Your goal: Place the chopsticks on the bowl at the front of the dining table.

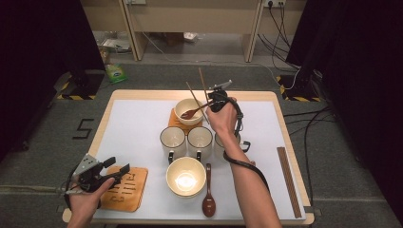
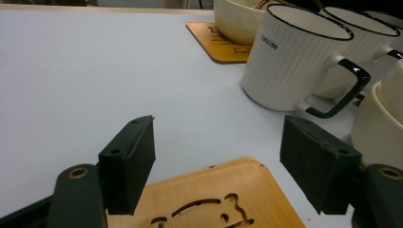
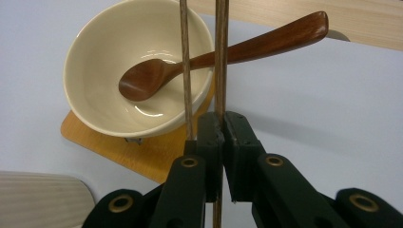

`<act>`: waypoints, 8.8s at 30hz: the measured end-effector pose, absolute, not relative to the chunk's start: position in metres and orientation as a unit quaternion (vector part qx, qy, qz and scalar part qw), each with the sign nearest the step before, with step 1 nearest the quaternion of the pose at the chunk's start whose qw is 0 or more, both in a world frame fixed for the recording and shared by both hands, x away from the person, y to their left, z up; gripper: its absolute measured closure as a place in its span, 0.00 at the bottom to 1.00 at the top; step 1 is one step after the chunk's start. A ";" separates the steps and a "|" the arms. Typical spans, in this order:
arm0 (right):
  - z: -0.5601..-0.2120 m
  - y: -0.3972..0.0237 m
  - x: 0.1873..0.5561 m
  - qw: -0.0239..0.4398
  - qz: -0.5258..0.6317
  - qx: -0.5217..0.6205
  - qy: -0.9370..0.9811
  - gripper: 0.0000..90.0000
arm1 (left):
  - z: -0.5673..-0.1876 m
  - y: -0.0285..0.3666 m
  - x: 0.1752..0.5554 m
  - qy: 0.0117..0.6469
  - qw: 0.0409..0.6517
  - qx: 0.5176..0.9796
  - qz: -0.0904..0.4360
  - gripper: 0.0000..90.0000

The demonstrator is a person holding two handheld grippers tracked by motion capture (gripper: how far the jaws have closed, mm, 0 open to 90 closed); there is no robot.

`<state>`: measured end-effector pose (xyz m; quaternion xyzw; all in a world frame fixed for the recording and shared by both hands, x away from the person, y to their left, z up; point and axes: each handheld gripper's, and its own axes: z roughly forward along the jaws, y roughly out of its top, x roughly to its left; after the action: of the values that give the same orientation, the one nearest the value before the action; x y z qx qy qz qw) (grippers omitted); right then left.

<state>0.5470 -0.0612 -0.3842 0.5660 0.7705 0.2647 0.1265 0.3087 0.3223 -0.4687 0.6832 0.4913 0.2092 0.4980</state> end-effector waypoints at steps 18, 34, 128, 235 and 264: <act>-0.390 -0.057 0.549 0.118 0.262 0.559 0.777 0.95 | -0.469 0.322 0.309 0.492 0.498 0.683 0.209 0.30; -0.397 -0.055 0.552 0.102 0.262 0.555 0.783 0.95 | -0.469 0.322 0.309 0.492 0.498 0.683 0.208 0.30; -0.405 -0.046 0.554 0.102 0.266 0.541 0.791 0.89 | -0.468 0.323 0.309 0.492 0.499 0.682 0.209 0.30; -0.405 -0.024 0.545 0.074 0.262 0.523 0.808 0.90 | -0.468 0.324 0.309 0.492 0.499 0.682 0.210 0.30; -0.406 -0.025 0.543 0.074 0.271 0.519 0.807 0.78 | -0.469 0.323 0.310 0.492 0.499 0.682 0.208 0.30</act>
<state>0.5433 -0.0249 -0.4057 0.5193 0.8070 0.2711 0.0745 0.3098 0.3227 -0.4690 0.6824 0.4917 0.2076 0.4995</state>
